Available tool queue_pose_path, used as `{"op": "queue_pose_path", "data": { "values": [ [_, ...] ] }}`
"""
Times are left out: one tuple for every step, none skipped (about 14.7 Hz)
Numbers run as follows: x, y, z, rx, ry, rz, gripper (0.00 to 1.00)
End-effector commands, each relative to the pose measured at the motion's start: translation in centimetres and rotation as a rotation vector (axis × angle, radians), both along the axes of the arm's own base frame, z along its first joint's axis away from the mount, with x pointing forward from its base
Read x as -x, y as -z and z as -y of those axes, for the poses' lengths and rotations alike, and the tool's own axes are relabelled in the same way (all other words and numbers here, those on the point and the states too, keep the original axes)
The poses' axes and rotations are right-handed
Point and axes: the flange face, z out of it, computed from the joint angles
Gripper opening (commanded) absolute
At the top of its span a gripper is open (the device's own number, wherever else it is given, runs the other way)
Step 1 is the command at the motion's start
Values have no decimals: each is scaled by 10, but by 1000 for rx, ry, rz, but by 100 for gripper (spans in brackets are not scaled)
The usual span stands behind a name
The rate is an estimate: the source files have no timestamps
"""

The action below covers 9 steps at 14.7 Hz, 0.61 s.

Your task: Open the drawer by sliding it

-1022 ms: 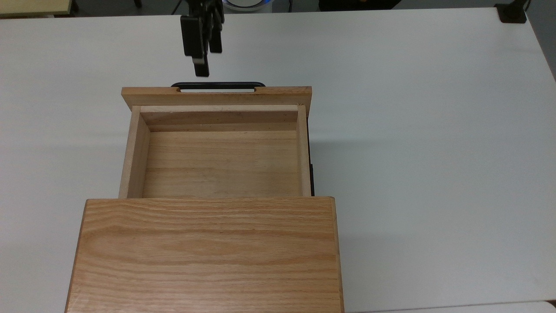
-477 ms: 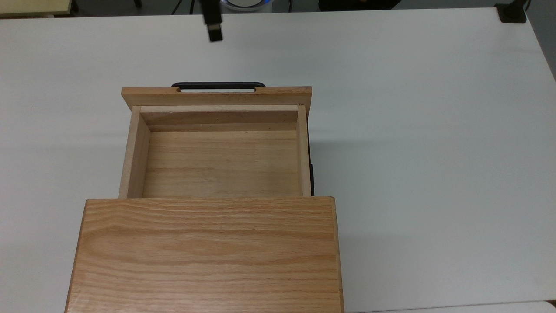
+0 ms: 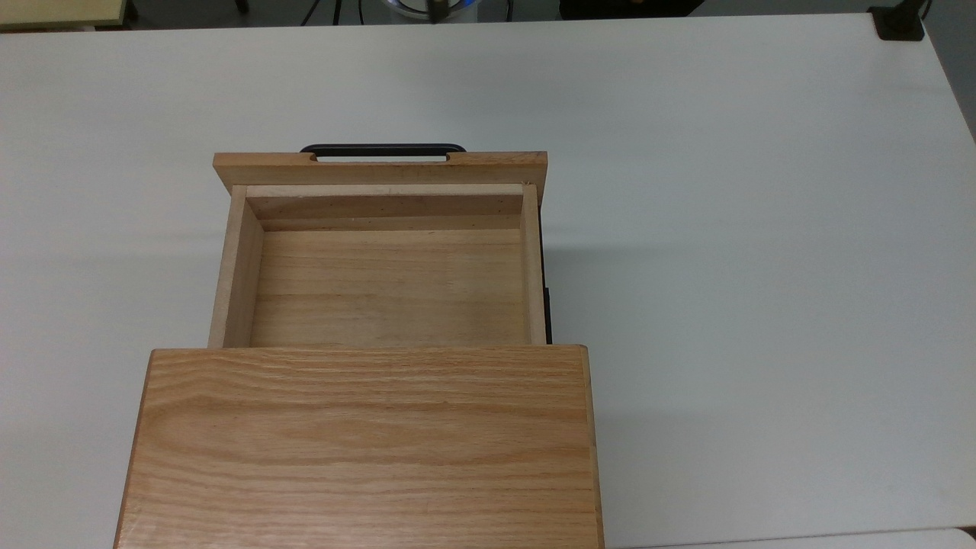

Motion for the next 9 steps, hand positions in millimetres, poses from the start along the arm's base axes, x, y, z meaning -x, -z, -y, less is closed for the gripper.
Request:
{"op": "queue_pose_path", "data": {
  "values": [
    [13,-2,-26,146,-357,-78,100],
    [17,1,-31,190,-405,-123,100],
    [18,3,-33,217,-446,-142,100],
    [19,3,-33,220,-472,-152,100],
    [19,9,-32,223,-486,-178,100],
    [14,19,-26,214,-473,-213,100],
    [12,23,-24,210,-471,-221,100],
    [9,27,-23,209,-470,-226,100],
    [5,34,-19,206,-490,-240,100]
  ]
}}
